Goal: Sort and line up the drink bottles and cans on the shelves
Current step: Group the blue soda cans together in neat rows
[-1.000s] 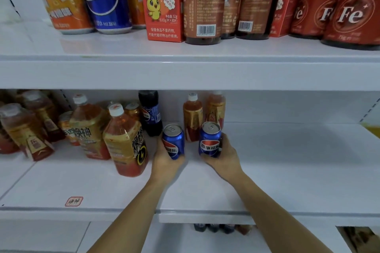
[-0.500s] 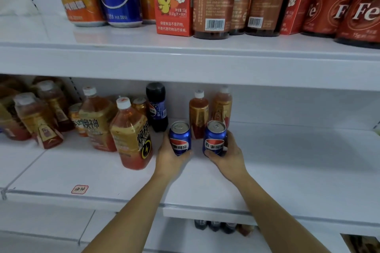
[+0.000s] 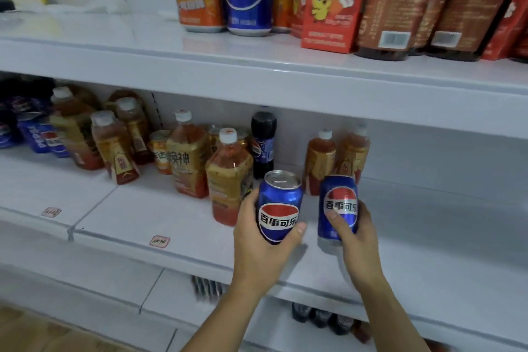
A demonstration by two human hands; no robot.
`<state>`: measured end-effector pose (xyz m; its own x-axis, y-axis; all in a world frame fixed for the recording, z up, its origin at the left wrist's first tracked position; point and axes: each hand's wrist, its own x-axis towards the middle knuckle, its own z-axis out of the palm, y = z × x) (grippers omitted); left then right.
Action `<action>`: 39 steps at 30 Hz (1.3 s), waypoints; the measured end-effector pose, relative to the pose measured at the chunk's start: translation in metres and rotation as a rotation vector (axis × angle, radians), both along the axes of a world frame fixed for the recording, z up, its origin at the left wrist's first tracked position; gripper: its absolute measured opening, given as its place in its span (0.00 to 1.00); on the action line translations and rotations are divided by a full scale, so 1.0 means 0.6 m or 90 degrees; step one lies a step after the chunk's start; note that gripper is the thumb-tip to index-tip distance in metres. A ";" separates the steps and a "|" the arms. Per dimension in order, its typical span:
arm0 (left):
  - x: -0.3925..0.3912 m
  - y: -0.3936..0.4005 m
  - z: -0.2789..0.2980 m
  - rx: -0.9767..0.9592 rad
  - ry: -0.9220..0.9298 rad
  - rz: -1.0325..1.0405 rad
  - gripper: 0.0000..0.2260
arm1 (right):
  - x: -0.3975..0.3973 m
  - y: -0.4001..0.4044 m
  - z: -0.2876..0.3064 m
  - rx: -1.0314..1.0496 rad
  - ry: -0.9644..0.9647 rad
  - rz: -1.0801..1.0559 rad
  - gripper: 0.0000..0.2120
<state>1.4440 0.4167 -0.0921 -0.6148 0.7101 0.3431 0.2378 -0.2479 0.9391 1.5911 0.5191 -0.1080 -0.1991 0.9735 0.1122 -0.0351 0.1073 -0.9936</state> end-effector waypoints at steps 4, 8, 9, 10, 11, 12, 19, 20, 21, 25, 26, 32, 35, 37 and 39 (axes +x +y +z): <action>-0.065 -0.079 0.039 0.041 0.031 0.010 0.35 | -0.071 -0.053 0.044 -0.036 0.009 0.064 0.12; -0.146 -0.174 0.069 0.082 0.040 0.034 0.35 | -0.153 -0.132 0.074 -0.037 -0.004 0.109 0.10; -0.170 -0.198 0.073 0.088 0.042 0.047 0.35 | -0.176 -0.155 0.081 -0.025 -0.016 0.117 0.10; -0.196 -0.221 0.075 0.093 0.042 0.066 0.35 | -0.201 -0.176 0.087 -0.003 -0.036 0.127 0.10; -0.222 -0.245 0.076 0.093 0.035 0.086 0.36 | -0.228 -0.199 0.093 0.018 -0.059 0.141 0.11; -0.249 -0.268 0.077 0.090 0.028 0.105 0.36 | -0.257 -0.218 0.096 0.032 -0.076 0.157 0.13; -0.416 -0.443 0.080 0.104 0.005 0.209 0.34 | -0.488 -0.343 0.078 0.017 -0.076 0.237 0.23; -0.435 -0.466 0.078 0.103 0.001 0.231 0.34 | -0.516 -0.358 0.072 0.007 -0.066 0.247 0.22; -0.454 -0.488 0.077 0.102 0.001 0.250 0.34 | -0.543 -0.373 0.068 -0.003 -0.058 0.253 0.21; -0.530 -0.544 0.069 0.085 0.001 0.299 0.33 | -0.630 -0.413 0.065 -0.014 -0.069 0.269 0.25; -0.551 -0.553 0.066 0.083 0.000 0.310 0.33 | -0.649 -0.416 0.062 -0.022 -0.068 0.271 0.23; -0.663 -0.563 0.048 0.061 -0.011 0.358 0.35 | -0.760 -0.405 0.043 -0.046 -0.050 0.282 0.20; -0.715 -0.554 0.046 0.049 -0.018 0.362 0.34 | -0.825 -0.385 0.033 -0.071 -0.030 0.287 0.20; -0.748 -0.552 0.048 0.042 -0.018 0.362 0.35 | -0.869 -0.375 0.035 -0.081 -0.027 0.290 0.17; -0.781 -0.551 0.052 0.039 -0.006 0.372 0.35 | -0.911 -0.364 0.039 -0.079 -0.022 0.296 0.16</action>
